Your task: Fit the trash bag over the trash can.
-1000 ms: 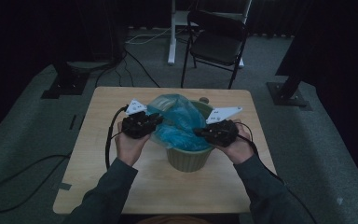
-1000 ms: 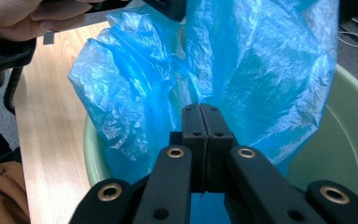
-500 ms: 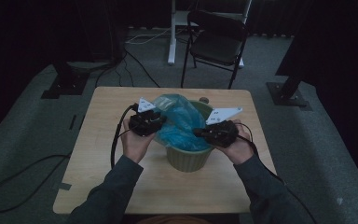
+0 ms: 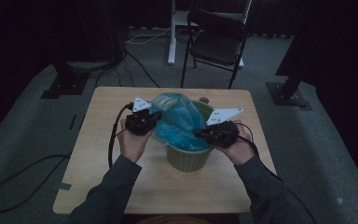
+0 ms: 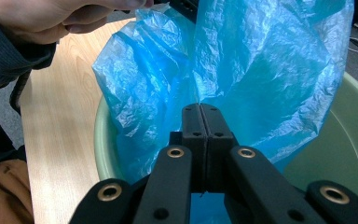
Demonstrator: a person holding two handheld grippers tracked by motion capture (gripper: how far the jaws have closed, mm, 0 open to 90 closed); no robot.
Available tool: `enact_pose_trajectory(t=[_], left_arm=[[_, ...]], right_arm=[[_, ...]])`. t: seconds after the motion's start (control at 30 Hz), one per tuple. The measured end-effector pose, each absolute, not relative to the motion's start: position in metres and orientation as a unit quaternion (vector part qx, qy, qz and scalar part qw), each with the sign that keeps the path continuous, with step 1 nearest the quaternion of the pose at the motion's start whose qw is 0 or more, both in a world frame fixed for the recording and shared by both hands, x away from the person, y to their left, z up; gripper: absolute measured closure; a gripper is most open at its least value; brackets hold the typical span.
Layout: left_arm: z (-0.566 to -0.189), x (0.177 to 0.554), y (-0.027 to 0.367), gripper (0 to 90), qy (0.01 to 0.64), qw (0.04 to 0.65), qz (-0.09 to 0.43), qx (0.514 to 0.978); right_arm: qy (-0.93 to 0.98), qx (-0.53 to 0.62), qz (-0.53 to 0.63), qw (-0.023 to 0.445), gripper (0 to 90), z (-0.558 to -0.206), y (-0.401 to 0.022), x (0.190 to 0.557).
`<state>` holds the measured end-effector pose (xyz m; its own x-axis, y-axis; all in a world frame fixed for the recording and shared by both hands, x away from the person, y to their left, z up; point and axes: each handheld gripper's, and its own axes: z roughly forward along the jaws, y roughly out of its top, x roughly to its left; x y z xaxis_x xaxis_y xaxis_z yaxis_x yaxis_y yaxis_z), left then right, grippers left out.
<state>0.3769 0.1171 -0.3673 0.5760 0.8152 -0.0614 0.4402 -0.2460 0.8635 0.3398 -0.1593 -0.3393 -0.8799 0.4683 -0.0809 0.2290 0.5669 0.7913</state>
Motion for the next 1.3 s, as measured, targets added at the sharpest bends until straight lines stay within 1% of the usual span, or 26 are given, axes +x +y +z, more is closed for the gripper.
enact_pose_trajectory(t=[0.2, 0.3, 0.4, 0.5, 0.6, 0.73, 0.8, 0.83, 0.9, 0.93, 1.0, 1.1, 1.23, 1.3], left_arm=[[-0.367, 0.375, 0.119, 87.5, 0.412, 0.457, 0.208, 0.760], [-0.365, 0.363, 0.123, 84.0, 0.409, 0.468, 0.199, 0.757], [-0.366, 0.360, 0.124, 82.7, 0.408, 0.470, 0.197, 0.758], [-0.370, 0.340, 0.130, 81.0, 0.401, 0.484, 0.172, 0.759], [-0.371, 0.336, 0.131, 80.3, 0.400, 0.484, 0.168, 0.760], [-0.379, 0.319, 0.131, 78.8, 0.392, 0.487, 0.154, 0.765], [-0.380, 0.314, 0.130, 77.7, 0.390, 0.489, 0.153, 0.765], [-0.381, 0.311, 0.128, 77.4, 0.386, 0.490, 0.152, 0.766], [-0.381, 0.310, 0.127, 77.4, 0.386, 0.491, 0.154, 0.766], [-0.381, 0.309, 0.127, 77.4, 0.386, 0.493, 0.155, 0.764], [-0.381, 0.309, 0.127, 77.0, 0.385, 0.493, 0.155, 0.764], [-0.381, 0.307, 0.125, 76.3, 0.385, 0.495, 0.157, 0.763], [-0.381, 0.306, 0.125, 75.8, 0.383, 0.497, 0.158, 0.762], [-0.382, 0.305, 0.124, 75.0, 0.383, 0.498, 0.157, 0.762]], right_arm=[[0.874, 0.197, 0.420, 0.144, 89.7, -0.340, -0.158, 0.338], [0.874, 0.200, 0.418, 0.148, 89.7, -0.339, -0.160, 0.337], [0.873, 0.201, 0.418, 0.150, 89.7, -0.339, -0.161, 0.337], [0.871, 0.205, 0.419, 0.151, 89.6, -0.339, -0.164, 0.336], [0.871, 0.206, 0.419, 0.152, 89.5, -0.340, -0.165, 0.336], [0.870, 0.213, 0.419, 0.151, 89.1, -0.342, -0.169, 0.336], [0.869, 0.215, 0.418, 0.152, 87.4, -0.341, -0.170, 0.336], [0.868, 0.215, 0.420, 0.154, 81.8, -0.340, -0.170, 0.336], [0.864, 0.213, 0.428, 0.156, 78.1, -0.337, -0.168, 0.334], [0.864, 0.213, 0.428, 0.156, 78.1, -0.337, -0.168, 0.334], [0.861, 0.207, 0.437, 0.161, 73.2, -0.332, -0.166, 0.332], [0.858, 0.196, 0.452, 0.145, 70.5, -0.329, -0.161, 0.330], [0.860, 0.189, 0.455, 0.135, 68.3, -0.328, -0.156, 0.329], [0.868, 0.175, 0.448, 0.125, 62.7, -0.330, -0.143, 0.329]])
